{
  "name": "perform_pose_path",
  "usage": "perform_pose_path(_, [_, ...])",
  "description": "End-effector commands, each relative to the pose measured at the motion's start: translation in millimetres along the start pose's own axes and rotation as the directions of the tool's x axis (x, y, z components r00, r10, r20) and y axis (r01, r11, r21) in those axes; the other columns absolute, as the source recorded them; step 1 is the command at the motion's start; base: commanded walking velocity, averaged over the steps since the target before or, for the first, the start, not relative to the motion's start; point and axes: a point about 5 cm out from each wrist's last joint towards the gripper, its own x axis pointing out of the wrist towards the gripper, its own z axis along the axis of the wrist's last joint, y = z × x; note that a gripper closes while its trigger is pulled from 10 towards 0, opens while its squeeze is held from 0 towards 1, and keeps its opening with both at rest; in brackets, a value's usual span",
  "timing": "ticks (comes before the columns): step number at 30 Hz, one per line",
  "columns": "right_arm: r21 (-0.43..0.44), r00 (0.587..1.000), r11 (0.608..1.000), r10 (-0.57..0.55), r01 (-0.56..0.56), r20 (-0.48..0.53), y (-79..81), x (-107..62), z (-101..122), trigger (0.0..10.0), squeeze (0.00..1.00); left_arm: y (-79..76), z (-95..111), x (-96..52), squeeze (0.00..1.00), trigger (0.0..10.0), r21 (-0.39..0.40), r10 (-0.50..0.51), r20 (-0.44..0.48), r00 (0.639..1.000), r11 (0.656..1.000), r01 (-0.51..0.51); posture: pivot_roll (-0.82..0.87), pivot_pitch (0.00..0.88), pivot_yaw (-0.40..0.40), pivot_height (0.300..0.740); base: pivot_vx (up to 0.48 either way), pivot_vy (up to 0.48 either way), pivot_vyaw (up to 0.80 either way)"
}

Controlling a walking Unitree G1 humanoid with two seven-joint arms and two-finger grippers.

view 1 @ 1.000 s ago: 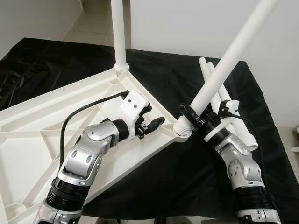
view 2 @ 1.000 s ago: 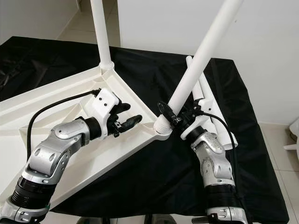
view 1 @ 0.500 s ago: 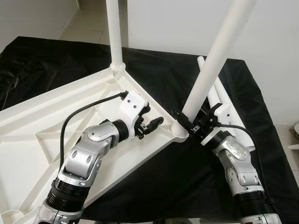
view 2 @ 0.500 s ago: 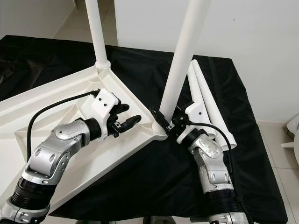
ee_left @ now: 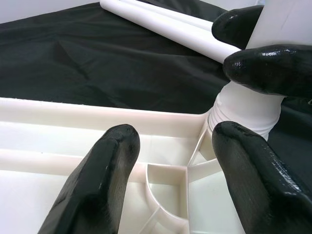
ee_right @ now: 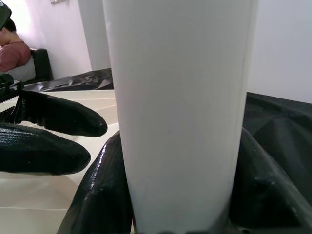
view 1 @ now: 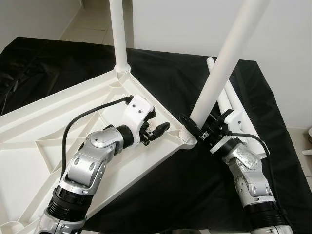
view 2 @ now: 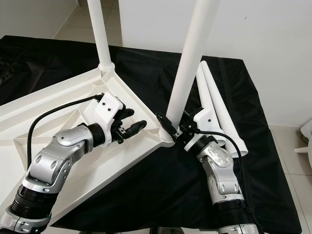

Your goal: Building children table

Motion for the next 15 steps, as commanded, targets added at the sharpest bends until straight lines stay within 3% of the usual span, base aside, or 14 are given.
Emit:
perform_pose_path(1, [0.095,0.97,0.992,-0.063,0.087,-0.233,4.5,-20.9,-45.7,10.0,0.0,-3.7,1.9,-1.4,0.0,10.0,0.007,0.001,0.002,1.0,1.0,-0.001,0.02,0.126,-0.011,0.74,0.0,0.0,0.0])
perform_pose_path(7, [0.105,0.966,0.983,-0.123,0.15,-0.227,4.3,-16.9,-45.3,10.0,0.0,-4.4,2.0,-1.4,0.0,10.0,0.006,-0.001,0.002,1.0,1.0,0.001,0.02,0.127,-0.011,0.74,0.0,0.0,0.0])
perform_pose_path(15, [0.031,0.927,0.952,-0.289,0.305,-0.239,1.5,-6.0,-44.0,10.0,0.0,-5.1,1.8,-1.8,0.0,10.0,0.003,-0.004,0.0,1.0,1.0,0.004,0.03,0.127,-0.011,0.74,0.0,0.0,0.0])
